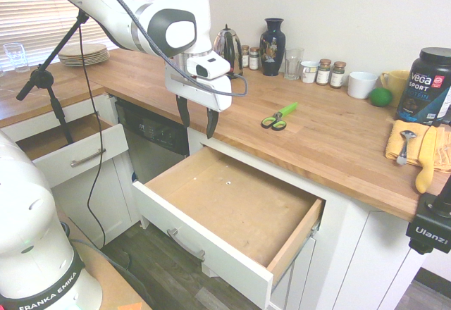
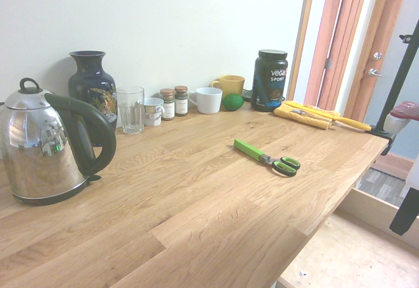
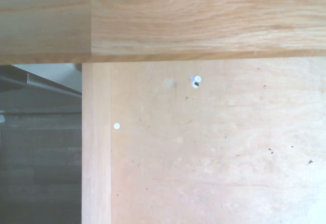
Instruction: Put scissor in the drawer
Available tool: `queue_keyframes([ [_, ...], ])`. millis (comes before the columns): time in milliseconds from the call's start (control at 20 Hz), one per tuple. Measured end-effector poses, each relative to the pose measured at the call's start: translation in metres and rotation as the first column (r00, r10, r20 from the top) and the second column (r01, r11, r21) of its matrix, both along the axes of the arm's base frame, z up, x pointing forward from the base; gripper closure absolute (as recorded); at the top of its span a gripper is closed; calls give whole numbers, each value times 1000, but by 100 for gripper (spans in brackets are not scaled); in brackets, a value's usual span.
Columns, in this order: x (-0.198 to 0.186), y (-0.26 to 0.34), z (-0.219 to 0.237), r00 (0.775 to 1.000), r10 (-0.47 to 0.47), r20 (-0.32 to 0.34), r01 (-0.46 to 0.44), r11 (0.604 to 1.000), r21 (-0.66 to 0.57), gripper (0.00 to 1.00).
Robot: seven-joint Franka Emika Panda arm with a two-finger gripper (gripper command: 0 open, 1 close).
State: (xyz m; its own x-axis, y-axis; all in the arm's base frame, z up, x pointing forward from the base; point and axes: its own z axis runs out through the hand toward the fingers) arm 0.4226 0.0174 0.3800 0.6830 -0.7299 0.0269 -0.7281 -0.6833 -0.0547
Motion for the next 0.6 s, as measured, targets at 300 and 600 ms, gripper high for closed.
queue_keyframes([
  [300, 1, -3, -5, 1000, 2, -15, -2, 1000, -10, 0],
  [600, 15, -33, -2, 1000, -23, -11, 23, 1000, -5, 0],
])
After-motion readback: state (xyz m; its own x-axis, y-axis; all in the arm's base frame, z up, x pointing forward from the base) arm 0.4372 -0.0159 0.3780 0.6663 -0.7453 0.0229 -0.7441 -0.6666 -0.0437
